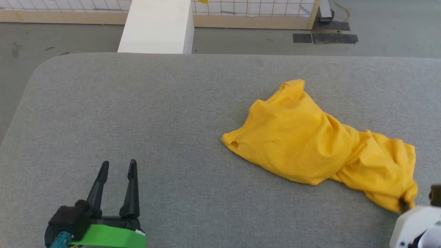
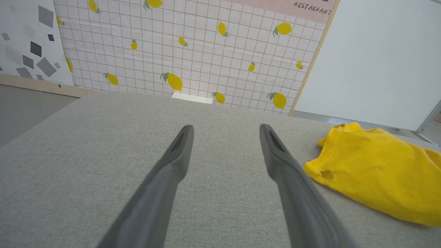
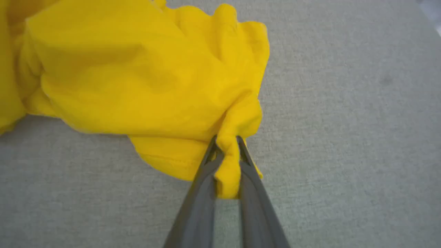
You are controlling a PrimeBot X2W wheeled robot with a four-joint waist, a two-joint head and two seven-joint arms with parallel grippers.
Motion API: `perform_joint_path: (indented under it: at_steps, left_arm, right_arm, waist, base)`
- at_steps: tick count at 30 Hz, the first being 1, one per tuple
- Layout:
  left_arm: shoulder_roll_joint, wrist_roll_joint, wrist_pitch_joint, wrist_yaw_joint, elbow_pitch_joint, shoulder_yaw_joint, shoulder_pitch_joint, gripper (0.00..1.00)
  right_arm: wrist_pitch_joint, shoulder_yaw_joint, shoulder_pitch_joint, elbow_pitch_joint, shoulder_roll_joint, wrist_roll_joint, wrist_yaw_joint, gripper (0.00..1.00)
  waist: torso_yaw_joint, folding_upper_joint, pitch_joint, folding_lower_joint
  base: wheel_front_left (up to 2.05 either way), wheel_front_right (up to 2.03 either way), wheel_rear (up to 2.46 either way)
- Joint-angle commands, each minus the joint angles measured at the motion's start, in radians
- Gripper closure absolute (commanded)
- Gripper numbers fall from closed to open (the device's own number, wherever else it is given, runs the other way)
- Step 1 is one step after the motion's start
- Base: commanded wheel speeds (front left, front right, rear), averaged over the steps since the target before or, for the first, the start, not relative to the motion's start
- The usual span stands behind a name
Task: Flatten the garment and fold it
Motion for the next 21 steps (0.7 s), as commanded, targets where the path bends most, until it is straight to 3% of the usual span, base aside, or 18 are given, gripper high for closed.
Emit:
perform_joint_path:
  at_steps: [1, 4, 6, 8, 14, 17, 21]
  left_arm:
    - [0.013, -0.011, -0.005, -0.007, 0.003, 0.000, -0.015, 0.00]
    - [0.020, -0.014, -0.005, -0.007, 0.007, 0.002, -0.017, 0.00]
    - [0.022, -0.015, -0.005, -0.007, 0.009, 0.004, -0.018, 0.00]
    - [0.022, -0.016, -0.005, -0.007, 0.012, 0.000, -0.019, 0.00]
    - [0.009, -0.016, -0.005, -0.007, 0.017, -0.009, -0.021, 0.00]
    - [0.001, -0.018, -0.005, -0.007, 0.021, -0.012, -0.025, 0.00]
    - [-0.006, -0.020, -0.005, -0.007, 0.023, -0.014, -0.023, 0.00]
  right_arm:
    - [-0.013, 0.006, 0.015, 0.021, 0.003, 0.022, -0.002, 1.00]
    - [-0.038, 0.022, 0.024, 0.063, 0.003, 0.056, -0.002, 0.98]
    - [-0.052, 0.031, 0.008, 0.070, 0.004, 0.066, -0.002, 0.54]
    - [-0.055, 0.036, -0.018, 0.057, 0.004, 0.072, -0.002, 0.00]
    - [0.027, 0.092, -0.110, -0.142, 0.004, 0.083, -0.002, 0.00]
    - [0.106, 0.151, -0.158, -0.254, -0.012, 0.090, -0.002, 0.00]
    - [0.214, 0.268, -0.213, -0.315, -0.027, 0.119, -0.002, 0.00]
  waist:
    - [-0.007, -0.0001, 0.003, 0.0000]
    - [-0.018, -0.0001, 0.001, 0.0000]
    - [-0.026, -0.0001, 0.000, 0.0000]
    - [-0.032, -0.0001, -0.004, 0.0000]
    - [-0.034, -0.0001, -0.012, 0.0000]
    - [-0.026, -0.0001, -0.015, 0.0000]
    - [-0.008, -0.0001, -0.013, 0.0000]
  base:
    - [0.00, 0.00, 0.00]
    - [0.00, 0.00, 0.00]
    - [0.00, 0.00, 0.00]
    - [0.00, 0.00, 0.00]
    - [0.00, 0.00, 0.00]
    - [0.00, 0.00, 0.00]
    - [0.00, 0.00, 0.00]
